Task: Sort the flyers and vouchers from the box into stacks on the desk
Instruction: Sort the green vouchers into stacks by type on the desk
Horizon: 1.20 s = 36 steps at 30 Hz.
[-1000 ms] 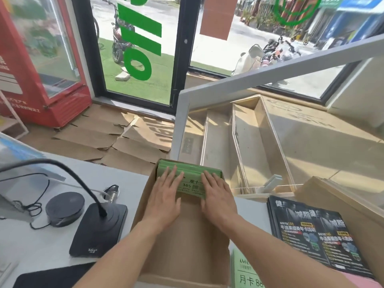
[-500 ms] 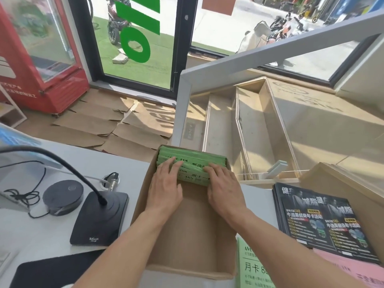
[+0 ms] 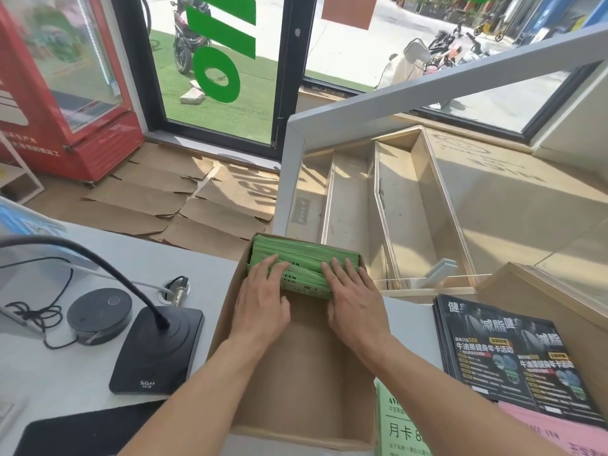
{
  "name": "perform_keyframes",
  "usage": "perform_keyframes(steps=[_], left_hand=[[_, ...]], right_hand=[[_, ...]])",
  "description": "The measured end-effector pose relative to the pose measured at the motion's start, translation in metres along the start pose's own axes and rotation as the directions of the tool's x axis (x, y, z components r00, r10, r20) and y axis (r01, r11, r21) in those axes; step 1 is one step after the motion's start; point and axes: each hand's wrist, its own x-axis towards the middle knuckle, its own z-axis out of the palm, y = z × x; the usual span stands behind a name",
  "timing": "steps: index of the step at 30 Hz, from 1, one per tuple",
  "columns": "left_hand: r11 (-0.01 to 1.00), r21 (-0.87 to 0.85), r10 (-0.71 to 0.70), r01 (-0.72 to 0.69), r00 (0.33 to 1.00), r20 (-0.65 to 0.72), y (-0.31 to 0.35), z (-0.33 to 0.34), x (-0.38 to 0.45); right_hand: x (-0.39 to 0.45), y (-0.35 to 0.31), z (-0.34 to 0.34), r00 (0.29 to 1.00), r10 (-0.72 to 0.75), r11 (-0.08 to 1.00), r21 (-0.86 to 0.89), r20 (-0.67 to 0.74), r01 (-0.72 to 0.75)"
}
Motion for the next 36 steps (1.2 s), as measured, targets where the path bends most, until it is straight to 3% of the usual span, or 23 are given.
perform_keyframes(steps=[8, 16, 20, 27, 31, 36], left_hand=[[1.000, -0.008, -0.001, 0.001, 1.000, 0.013, 0.000, 0.000, 0.000], [0.999, -0.045, -0.028, 0.027, 0.999, -0.021, 0.002, -0.003, -0.001], [1.000, 0.022, -0.019, 0.020, 0.999, -0.040, 0.002, -0.004, 0.000], [0.980, 0.199, 0.050, -0.017, 0.985, -0.163, -0.002, -0.001, 0.001], [0.986, 0.134, 0.124, -0.095, 0.966, -0.228, -0.004, -0.007, 0.000], [0.939, 0.013, 0.321, -0.343, 0.866, -0.384, 0.023, -0.041, -0.017]], right_hand=[[-0.001, -0.002, -0.001, 1.000, -0.014, 1.000, -0.028, -0.007, 0.014], [-0.002, 0.001, -0.002, 0.991, -0.052, 0.999, -0.002, -0.125, 0.052], [-0.004, 0.000, -0.004, 0.979, -0.066, 0.994, 0.077, -0.194, 0.082], [-0.003, 0.001, -0.010, 0.995, -0.074, 0.989, 0.133, 0.064, 0.065], [-0.006, 0.002, -0.020, 0.983, 0.043, 0.968, 0.253, -0.181, 0.005], [-0.034, 0.012, -0.078, 0.867, 0.198, 0.890, 0.455, -0.458, 0.037]])
